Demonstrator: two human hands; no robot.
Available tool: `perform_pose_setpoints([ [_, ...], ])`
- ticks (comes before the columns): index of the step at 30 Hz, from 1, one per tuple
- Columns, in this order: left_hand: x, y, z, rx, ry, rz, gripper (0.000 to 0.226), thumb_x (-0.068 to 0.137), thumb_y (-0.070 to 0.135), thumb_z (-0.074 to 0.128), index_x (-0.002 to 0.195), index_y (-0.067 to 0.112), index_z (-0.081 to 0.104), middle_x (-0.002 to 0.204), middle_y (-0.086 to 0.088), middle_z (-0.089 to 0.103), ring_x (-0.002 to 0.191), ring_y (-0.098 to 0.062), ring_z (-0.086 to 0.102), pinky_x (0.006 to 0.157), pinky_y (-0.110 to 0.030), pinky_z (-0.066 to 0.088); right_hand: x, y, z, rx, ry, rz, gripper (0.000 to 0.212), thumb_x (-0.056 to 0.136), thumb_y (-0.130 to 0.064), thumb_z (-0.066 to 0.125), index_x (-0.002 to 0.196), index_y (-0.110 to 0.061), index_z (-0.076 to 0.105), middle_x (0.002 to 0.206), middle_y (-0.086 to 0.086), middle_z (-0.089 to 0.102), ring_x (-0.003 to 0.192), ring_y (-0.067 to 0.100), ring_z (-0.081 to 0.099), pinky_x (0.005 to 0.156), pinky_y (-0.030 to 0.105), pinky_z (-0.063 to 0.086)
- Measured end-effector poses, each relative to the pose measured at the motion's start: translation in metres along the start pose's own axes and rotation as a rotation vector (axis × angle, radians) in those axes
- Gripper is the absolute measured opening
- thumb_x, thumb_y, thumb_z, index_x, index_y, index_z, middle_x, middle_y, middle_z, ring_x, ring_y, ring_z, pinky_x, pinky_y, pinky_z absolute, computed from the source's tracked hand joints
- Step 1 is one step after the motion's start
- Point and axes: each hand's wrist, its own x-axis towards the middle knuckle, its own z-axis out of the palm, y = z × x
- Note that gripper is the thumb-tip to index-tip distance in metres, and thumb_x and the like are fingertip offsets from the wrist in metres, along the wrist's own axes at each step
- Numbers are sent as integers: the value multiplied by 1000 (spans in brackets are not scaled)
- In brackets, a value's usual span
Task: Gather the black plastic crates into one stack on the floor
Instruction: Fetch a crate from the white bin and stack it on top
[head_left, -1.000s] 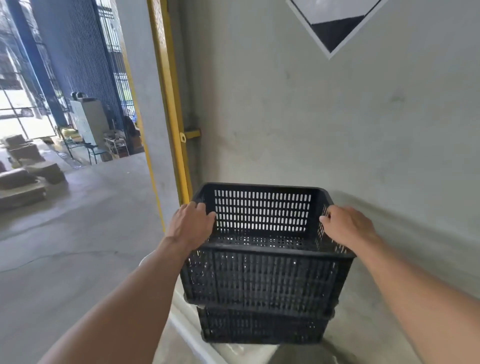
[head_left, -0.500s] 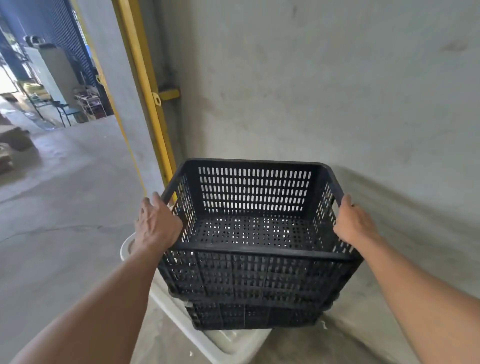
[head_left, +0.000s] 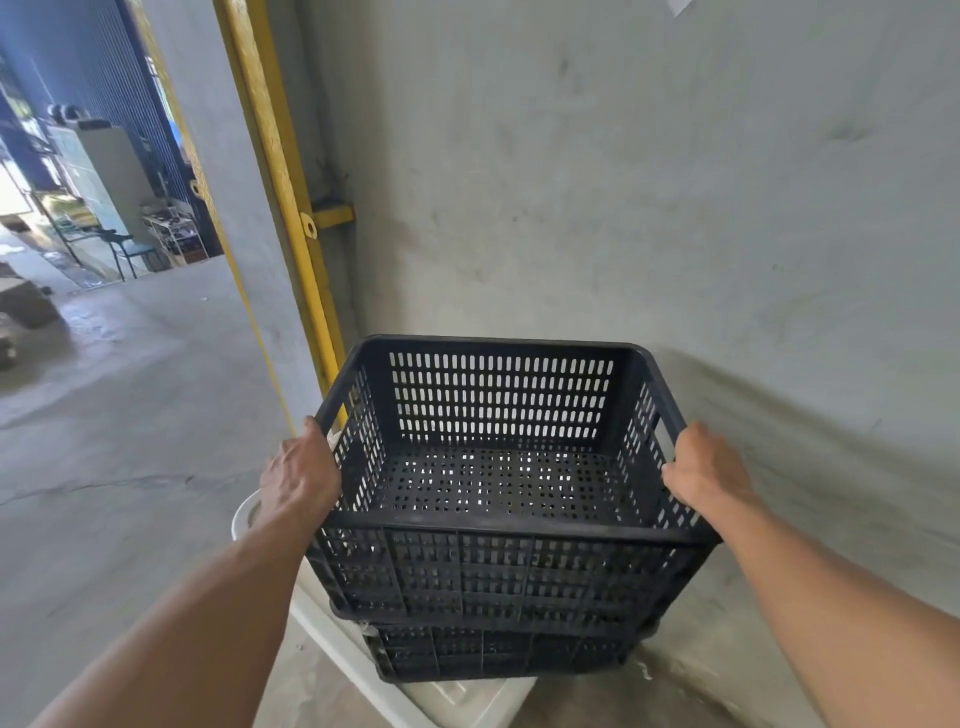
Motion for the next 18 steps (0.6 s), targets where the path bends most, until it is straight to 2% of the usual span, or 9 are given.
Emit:
perform_pose_setpoints([
  [4, -25, 2, -11, -41, 35, 20, 40, 84, -8, 45, 120, 10, 43, 72, -11, 57, 65, -29, 59, 63, -48, 57, -14, 13, -15, 1, 42, -26, 27, 83, -15, 65, 91, -5, 41, 67, 7, 54, 55, 25, 58, 51, 36, 53],
  [8, -50, 10, -35, -57, 111, 54, 41, 83, -9, 46, 120, 8, 44, 69, -11, 55, 62, -30, 58, 60, -46, 56, -31, 27, -42, 17, 110, -17, 30, 84, -17, 66, 98, -3, 45, 73, 9, 55, 61, 29, 58, 50, 35, 47],
  [13, -87, 17, -63, -102, 216, 113, 46, 83, -9, 46, 124, 10, 42, 65, -8, 50, 53, -20, 46, 48, -37, 43, -70, 53, -68, 78, 210, 5, 34, 84, -17, 67, 102, -1, 43, 70, 8, 49, 58, 26, 52, 50, 35, 43],
  [18, -137, 10, -91, -139, 232, 167, 46, 81, -9, 46, 123, 9, 40, 69, -11, 50, 66, -33, 56, 57, -44, 51, -128, 81, -93, 106, 286, 29, 37, 83, -16, 70, 101, -1, 41, 59, 0, 38, 45, 17, 40, 43, 30, 35],
])
